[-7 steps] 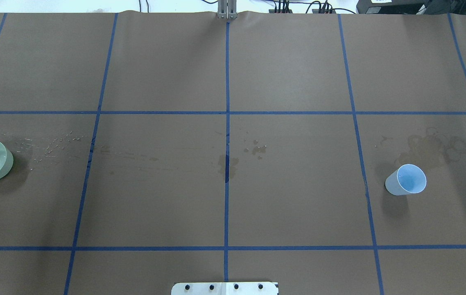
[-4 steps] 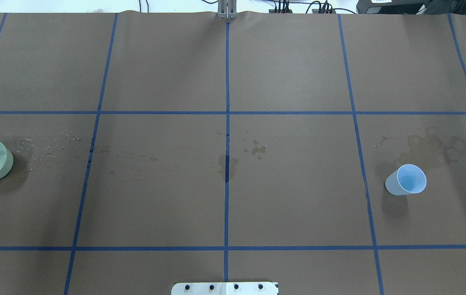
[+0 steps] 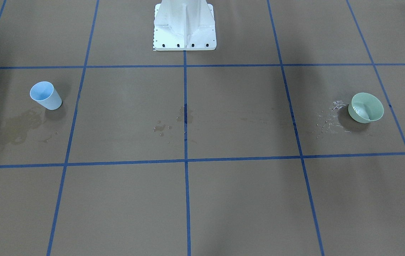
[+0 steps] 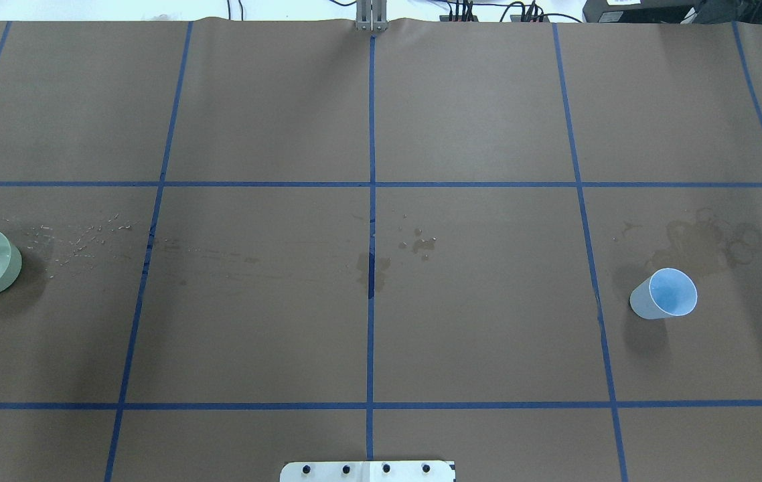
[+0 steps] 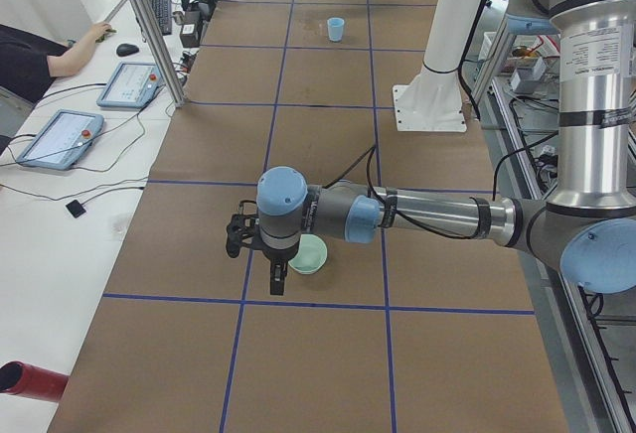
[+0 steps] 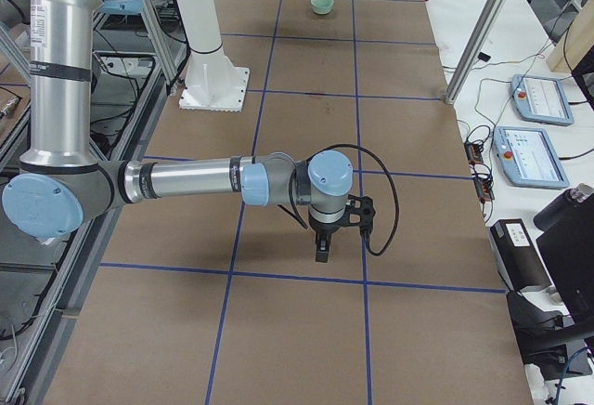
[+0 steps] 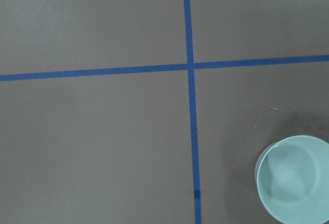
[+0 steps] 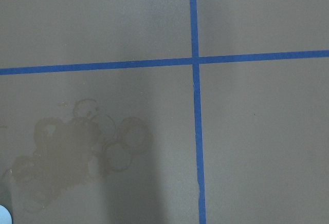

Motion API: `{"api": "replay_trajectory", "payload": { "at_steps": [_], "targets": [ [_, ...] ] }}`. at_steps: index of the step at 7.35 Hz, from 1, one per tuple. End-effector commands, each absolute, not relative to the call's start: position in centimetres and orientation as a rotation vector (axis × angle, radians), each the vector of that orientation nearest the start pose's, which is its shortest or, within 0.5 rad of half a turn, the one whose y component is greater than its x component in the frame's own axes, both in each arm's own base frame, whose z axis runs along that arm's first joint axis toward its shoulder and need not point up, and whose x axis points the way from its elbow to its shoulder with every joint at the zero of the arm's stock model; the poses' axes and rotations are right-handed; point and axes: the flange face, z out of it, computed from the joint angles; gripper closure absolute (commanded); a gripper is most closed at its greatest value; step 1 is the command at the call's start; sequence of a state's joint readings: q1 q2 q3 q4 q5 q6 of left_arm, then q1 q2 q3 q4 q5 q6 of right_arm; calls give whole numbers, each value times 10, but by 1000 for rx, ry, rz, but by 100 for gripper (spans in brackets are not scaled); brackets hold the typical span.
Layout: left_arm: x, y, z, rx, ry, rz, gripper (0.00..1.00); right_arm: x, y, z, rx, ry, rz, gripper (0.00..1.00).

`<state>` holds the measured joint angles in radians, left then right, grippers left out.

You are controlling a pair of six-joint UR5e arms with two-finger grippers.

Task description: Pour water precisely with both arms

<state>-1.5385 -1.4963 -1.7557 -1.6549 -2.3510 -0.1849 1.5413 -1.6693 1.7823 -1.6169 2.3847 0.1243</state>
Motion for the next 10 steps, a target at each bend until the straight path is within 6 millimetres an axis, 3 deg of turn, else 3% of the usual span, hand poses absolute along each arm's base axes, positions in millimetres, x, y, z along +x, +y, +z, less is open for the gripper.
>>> {"api": "replay_trajectory", "payload": {
  "at_steps": [1, 4, 7, 10],
  "targets": [
    [4, -486, 588, 58, 817, -118, 0, 48, -454, 602, 3, -817, 62, 1],
    [44, -480, 638, 83, 867, -156, 0, 47, -452, 603, -1, -817, 61, 1],
    [108, -455, 660, 30, 900, -123, 0, 48, -452, 603, 0, -817, 63, 1],
    [129, -448, 671, -14, 890, -99, 0, 48, -452, 604, -2, -817, 64, 1]
  ]
}}
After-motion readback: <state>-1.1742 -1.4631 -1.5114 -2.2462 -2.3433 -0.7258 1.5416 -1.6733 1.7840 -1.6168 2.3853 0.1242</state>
